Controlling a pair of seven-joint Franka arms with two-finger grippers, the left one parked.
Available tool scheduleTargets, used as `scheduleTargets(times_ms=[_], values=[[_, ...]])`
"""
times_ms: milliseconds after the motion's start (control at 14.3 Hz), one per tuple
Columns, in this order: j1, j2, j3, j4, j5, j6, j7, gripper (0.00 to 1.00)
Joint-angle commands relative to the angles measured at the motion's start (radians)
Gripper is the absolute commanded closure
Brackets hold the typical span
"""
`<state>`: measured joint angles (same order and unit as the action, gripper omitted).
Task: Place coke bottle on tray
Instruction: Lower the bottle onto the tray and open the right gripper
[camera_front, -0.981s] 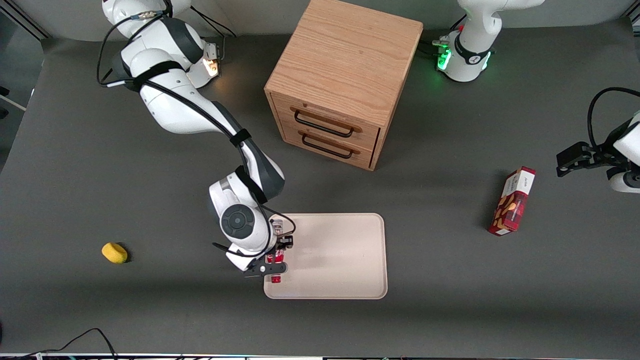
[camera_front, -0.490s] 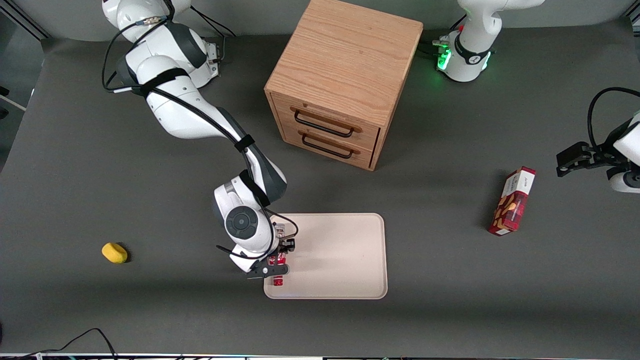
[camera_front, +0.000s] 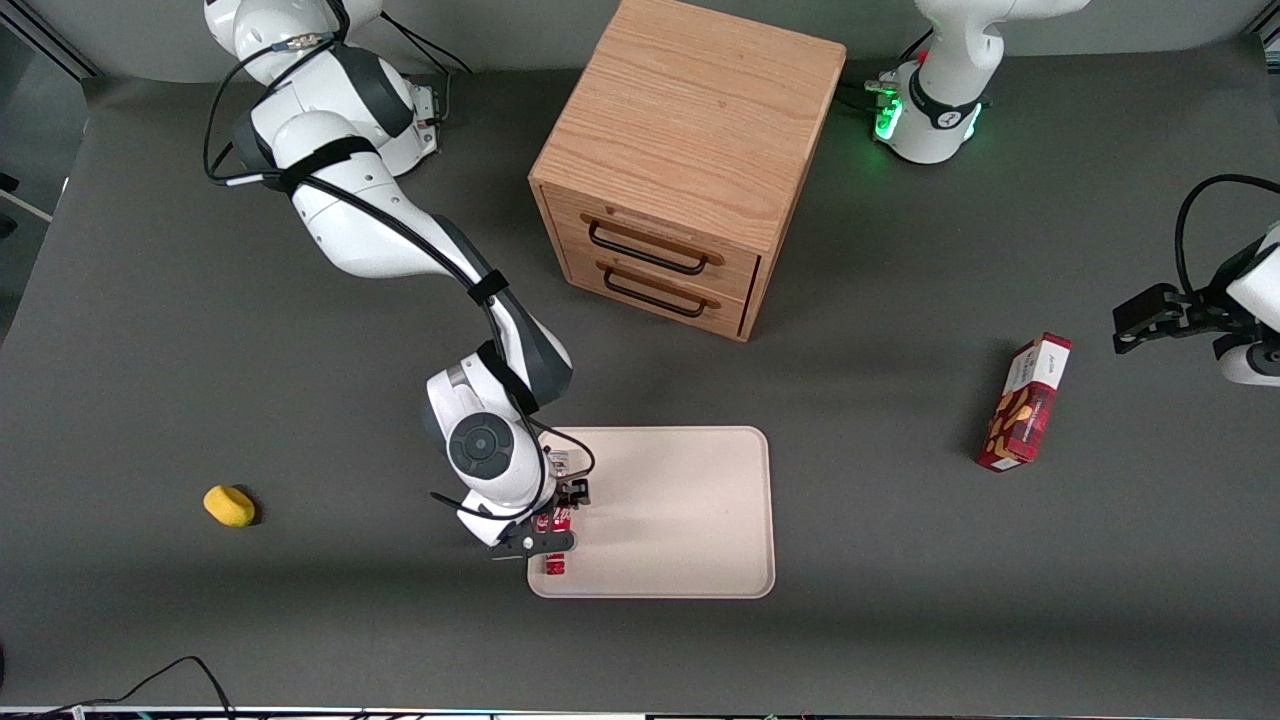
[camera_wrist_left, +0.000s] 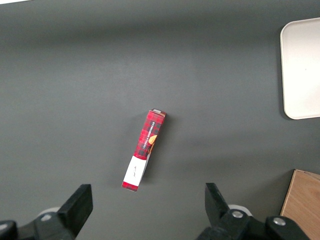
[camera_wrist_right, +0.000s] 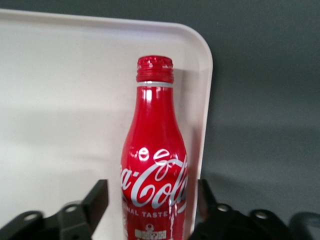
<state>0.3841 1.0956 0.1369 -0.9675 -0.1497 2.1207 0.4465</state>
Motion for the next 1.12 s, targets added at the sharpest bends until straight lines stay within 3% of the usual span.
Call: scheduleTargets(times_ms=[0,1051], values=[[0.010,0.015,-0.011,0.033,-0.007,-0.001,-0.006,0.00],[0.012,-0.002,-0.011,0.030,-0.002,-0.021,-0.003,0.00]])
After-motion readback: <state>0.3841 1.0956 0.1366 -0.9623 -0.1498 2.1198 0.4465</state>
